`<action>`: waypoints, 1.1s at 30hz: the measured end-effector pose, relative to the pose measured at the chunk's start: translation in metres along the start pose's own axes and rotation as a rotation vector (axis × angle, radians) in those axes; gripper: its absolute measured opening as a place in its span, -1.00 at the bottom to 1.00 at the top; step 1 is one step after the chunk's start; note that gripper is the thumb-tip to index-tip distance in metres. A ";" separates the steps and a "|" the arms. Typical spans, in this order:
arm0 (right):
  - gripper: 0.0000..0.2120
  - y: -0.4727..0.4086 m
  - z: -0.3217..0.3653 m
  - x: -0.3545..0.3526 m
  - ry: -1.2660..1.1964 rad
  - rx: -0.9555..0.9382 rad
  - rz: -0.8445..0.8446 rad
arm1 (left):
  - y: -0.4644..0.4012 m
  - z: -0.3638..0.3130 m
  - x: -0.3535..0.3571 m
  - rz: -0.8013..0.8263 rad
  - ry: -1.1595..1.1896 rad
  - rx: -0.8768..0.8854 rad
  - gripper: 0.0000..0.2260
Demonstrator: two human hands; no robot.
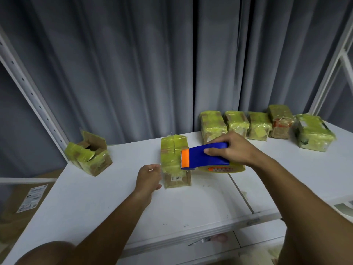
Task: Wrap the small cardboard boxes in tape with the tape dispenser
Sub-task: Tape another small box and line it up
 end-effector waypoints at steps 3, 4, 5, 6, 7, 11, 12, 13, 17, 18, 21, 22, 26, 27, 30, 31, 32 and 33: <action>-0.79 -0.001 -0.003 -0.004 0.034 0.010 -0.010 | 0.002 0.002 0.005 0.041 0.014 -0.011 -0.91; -0.79 -0.001 -0.003 -0.005 0.031 0.015 -0.014 | 0.003 0.000 0.007 0.053 0.013 -0.010 -0.90; -0.80 -0.001 -0.004 -0.005 0.032 0.020 -0.015 | 0.004 -0.001 0.009 0.062 0.006 -0.007 -0.86; -0.81 -0.001 -0.005 -0.005 0.034 0.025 -0.017 | 0.004 -0.001 0.010 0.063 -0.002 -0.004 -0.81; -0.82 -0.002 -0.005 -0.005 0.033 0.031 -0.020 | 0.003 0.000 0.010 0.052 -0.008 -0.002 -0.77; -0.78 -0.003 -0.009 -0.003 0.028 0.056 -0.034 | -0.008 0.006 0.007 -0.001 -0.048 -0.018 -0.75; -0.77 -0.004 -0.010 -0.003 0.027 0.062 -0.030 | -0.010 0.006 0.006 -0.004 -0.059 -0.019 -0.75; -0.76 -0.005 -0.011 -0.002 0.028 0.068 -0.025 | -0.011 0.004 0.006 -0.002 -0.066 -0.016 -0.75; -0.75 -0.007 -0.014 -0.001 0.026 0.078 -0.016 | -0.015 -0.003 0.007 0.040 -0.139 0.026 -0.66; -0.75 -0.007 -0.014 0.000 0.024 0.077 -0.014 | -0.015 -0.006 0.007 0.043 -0.149 0.052 -0.66; -0.74 -0.006 -0.016 0.002 0.009 0.083 -0.011 | -0.010 -0.034 0.003 -0.067 -0.315 0.406 -0.69; -0.74 -0.006 -0.016 0.003 0.002 0.085 -0.008 | -0.002 -0.045 0.004 -0.117 -0.409 0.587 -0.74; -0.74 -0.004 -0.018 0.004 -0.005 0.090 -0.005 | 0.033 -0.046 0.033 -0.122 -0.721 1.057 -0.77; -0.74 -0.004 -0.018 0.004 -0.006 0.093 -0.009 | 0.035 -0.042 0.035 -0.105 -0.730 1.064 -0.76; -0.74 -0.003 -0.018 0.004 -0.013 0.097 -0.014 | 0.033 -0.039 0.033 -0.119 -0.752 1.113 -0.72; -0.73 -0.003 -0.018 0.005 -0.011 0.099 -0.012 | 0.032 -0.041 0.031 -0.132 -0.756 1.131 -0.73; -0.73 -0.003 -0.018 0.006 -0.009 0.101 -0.008 | 0.031 -0.043 0.029 -0.137 -0.746 1.140 -0.75; -0.72 -0.003 -0.019 0.007 -0.006 0.101 -0.003 | 0.030 -0.046 0.027 -0.140 -0.734 1.135 -0.76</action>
Point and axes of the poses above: each hand's wrist, its own y-axis away from the middle knuckle, its own x-axis out of the palm, z = x × y, the point moved 10 cm from there along -y, towards the middle knuckle, and after that the axes turned 8 degrees about -x, right-handed, at the moved point
